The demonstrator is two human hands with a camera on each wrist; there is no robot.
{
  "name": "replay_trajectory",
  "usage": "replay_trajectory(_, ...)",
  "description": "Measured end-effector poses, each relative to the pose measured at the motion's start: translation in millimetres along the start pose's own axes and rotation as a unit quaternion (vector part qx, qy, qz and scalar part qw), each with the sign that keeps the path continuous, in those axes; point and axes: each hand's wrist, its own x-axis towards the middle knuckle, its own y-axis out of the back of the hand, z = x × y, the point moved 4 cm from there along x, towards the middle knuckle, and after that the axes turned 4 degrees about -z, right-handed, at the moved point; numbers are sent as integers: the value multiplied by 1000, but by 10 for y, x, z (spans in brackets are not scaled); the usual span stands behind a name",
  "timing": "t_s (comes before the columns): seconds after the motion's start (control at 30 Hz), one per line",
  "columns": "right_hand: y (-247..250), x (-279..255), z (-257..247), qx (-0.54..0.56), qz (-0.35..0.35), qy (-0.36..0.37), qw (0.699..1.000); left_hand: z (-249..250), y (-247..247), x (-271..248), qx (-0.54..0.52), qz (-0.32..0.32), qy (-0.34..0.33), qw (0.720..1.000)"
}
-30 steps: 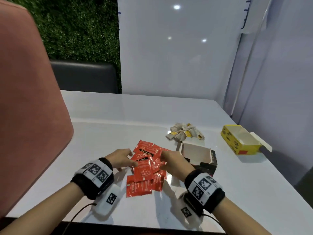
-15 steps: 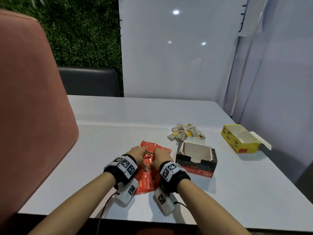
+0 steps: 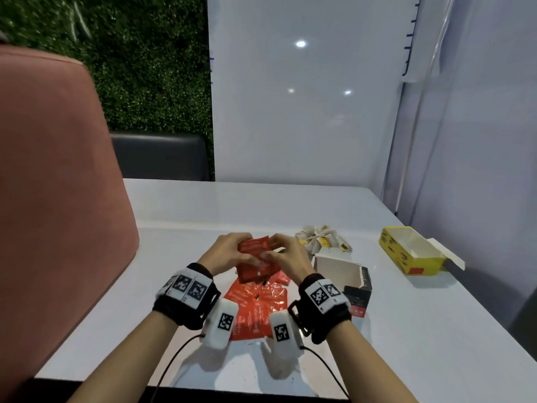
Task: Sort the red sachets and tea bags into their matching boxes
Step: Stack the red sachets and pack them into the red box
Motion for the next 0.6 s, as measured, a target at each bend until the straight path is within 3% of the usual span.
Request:
replay_trajectory(0.13, 103, -64, 70, 58, -8, -24, 998, -133, -157, -233, -191, -34, 18, 981)
replay_trajectory(0.33, 111, -344, 177, 198, 1, -57, 979, -259, -402, -529, -320, 24, 40, 946)
replay_trajectory(0.6, 143, -762, 208, 303, 165, -24, 938, -357, -605, -720, -415, 110, 63, 901)
